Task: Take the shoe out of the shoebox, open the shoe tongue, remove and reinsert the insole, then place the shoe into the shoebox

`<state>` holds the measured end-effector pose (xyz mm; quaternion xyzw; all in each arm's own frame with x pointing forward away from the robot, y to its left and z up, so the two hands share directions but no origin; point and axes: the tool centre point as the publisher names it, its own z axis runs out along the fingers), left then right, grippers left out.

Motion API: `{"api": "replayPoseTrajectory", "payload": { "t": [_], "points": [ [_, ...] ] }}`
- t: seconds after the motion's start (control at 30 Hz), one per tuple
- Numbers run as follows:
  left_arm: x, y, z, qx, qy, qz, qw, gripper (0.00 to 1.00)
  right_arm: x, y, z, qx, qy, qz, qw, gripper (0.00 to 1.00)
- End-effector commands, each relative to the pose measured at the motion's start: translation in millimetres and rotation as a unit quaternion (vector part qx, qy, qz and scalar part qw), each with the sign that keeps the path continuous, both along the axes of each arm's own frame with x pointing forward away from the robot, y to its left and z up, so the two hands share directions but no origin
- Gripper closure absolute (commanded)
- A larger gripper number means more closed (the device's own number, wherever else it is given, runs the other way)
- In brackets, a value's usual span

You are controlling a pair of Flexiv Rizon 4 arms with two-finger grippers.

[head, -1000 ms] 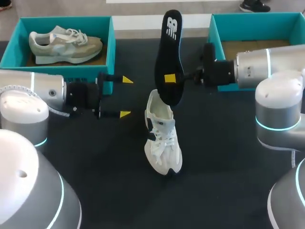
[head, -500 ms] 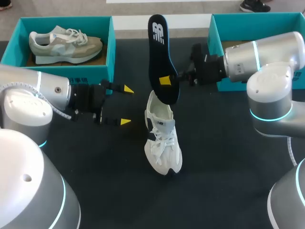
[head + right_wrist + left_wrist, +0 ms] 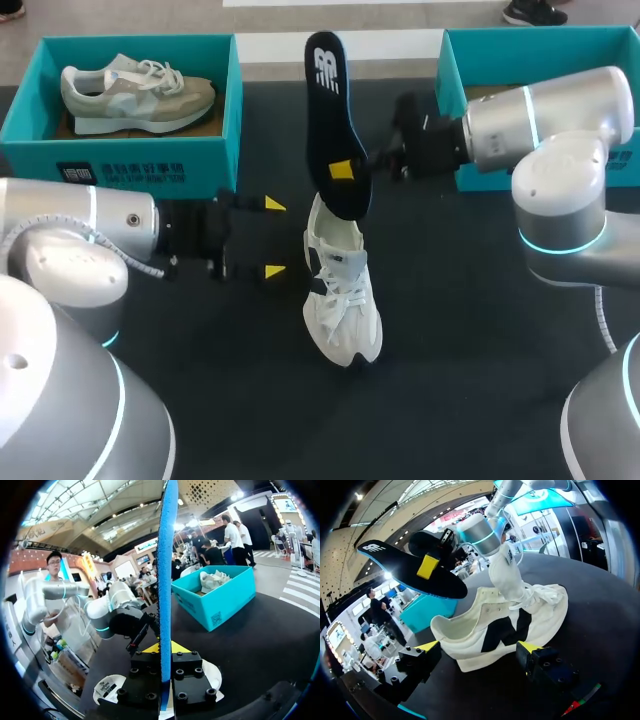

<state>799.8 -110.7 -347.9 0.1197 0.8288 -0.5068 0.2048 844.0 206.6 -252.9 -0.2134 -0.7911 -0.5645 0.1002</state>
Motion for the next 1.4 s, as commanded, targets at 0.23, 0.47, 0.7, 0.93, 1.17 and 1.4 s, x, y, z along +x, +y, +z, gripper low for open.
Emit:
{"api": "replayPoseTrajectory", "payload": {
  "t": [0.23,0.47,0.7,0.93,1.17,1.4],
  "points": [
    [-7.2,-3,10,-0.004,-0.003,0.012,1.000,0.00,16.7,8,-27,0.030,-0.012,0.015,0.999,1.00],
    [-5.9,-4,12,0.008,0.006,0.013,1.000,0.00,20.7,12,-37,0.036,-0.011,0.032,0.999,1.00],
    [-0.5,-3,25,0.035,0.033,0.025,0.999,0.00,20.6,11,-44,0.040,-0.003,0.039,0.998,1.00],
    [2.0,-7,34,0.067,0.061,0.012,0.996,0.00,20.3,10,-45,0.040,-0.001,0.041,0.998,1.00],
    [8.1,-9,36,0.092,0.068,0.011,0.993,0.00,18.0,9,-47,0.046,-0.002,0.039,0.998,1.00],
    [19.7,-10,42,0.108,0.065,0.010,0.992,0.00,16.5,11,-50,0.052,0.000,0.041,0.998,1.00]
  ]
}}
